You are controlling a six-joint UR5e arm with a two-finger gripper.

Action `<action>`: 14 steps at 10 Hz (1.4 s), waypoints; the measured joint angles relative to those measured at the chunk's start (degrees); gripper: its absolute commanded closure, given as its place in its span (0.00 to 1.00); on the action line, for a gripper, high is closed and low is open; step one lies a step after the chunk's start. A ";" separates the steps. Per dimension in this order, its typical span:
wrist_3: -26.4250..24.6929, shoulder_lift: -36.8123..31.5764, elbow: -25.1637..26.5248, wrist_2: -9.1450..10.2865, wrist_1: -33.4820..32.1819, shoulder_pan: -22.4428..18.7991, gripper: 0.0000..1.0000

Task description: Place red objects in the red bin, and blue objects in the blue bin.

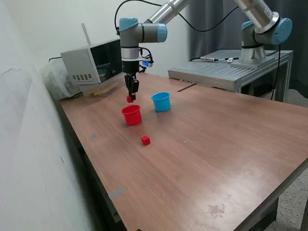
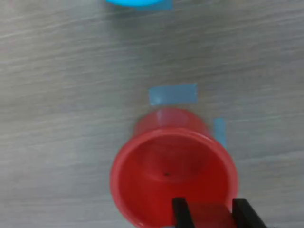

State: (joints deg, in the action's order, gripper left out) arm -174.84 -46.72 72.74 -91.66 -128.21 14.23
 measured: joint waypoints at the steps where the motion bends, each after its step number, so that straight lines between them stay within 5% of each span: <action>1: 0.01 0.13 0.17 0.02 0.01 0.25 0.00; 8: 2.08 -4.25 3.69 0.32 0.36 -0.81 0.00; 14: 2.34 -22.09 9.04 0.43 11.05 -11.91 0.00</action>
State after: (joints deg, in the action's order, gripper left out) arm -172.49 -68.81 81.78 -91.23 -117.17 2.32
